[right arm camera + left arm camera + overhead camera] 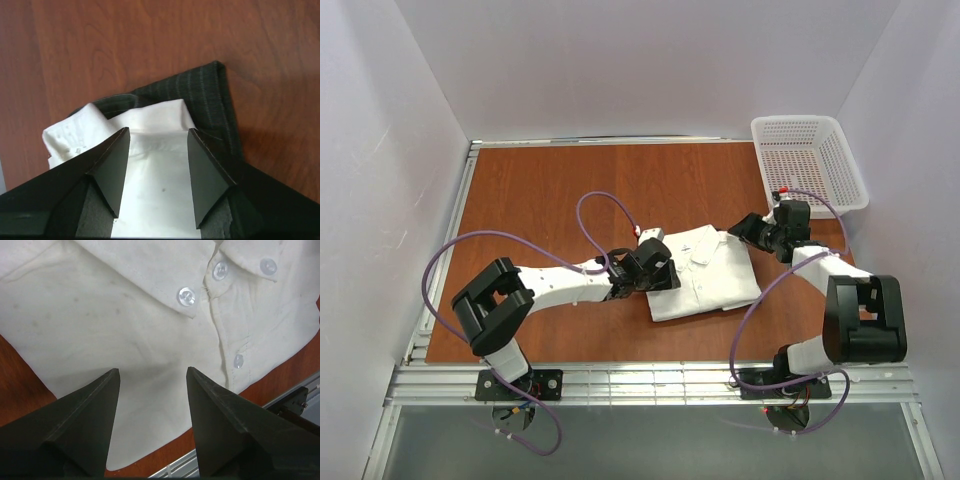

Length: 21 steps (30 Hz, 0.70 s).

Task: Fold and stack the long sleeve shirts
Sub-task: Neatly place the folded shirt to the corner

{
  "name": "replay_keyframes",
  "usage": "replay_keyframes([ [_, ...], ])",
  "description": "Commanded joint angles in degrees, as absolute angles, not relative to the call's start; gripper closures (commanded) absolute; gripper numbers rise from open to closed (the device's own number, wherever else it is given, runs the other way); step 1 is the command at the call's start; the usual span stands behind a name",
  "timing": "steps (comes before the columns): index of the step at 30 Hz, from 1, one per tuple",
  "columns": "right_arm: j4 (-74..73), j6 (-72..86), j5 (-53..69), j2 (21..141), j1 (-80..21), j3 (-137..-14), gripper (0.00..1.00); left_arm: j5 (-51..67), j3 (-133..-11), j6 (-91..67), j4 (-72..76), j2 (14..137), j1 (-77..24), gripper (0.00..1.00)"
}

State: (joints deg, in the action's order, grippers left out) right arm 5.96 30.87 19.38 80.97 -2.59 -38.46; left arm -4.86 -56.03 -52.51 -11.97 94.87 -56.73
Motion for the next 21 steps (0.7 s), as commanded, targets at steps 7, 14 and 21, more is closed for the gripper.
replay_keyframes([
  [7, 6.7, 28.84, 18.82, 83.5, -0.53, -40.6, 0.55, -6.59, -55.46, -50.01, -11.78, 89.66, -56.51, 0.42],
  [14, -13.07, 18.31, 9.51, 72.01, -0.53, -49.74, 0.45, -15.46, -58.71, -44.92, -19.58, 79.64, -55.64, 0.23],
  [21, -34.87, 13.1, -8.22, 54.6, -0.53, -64.14, 0.11, -29.51, -61.51, -35.7, -31.01, 67.34, -55.02, 0.02],
])
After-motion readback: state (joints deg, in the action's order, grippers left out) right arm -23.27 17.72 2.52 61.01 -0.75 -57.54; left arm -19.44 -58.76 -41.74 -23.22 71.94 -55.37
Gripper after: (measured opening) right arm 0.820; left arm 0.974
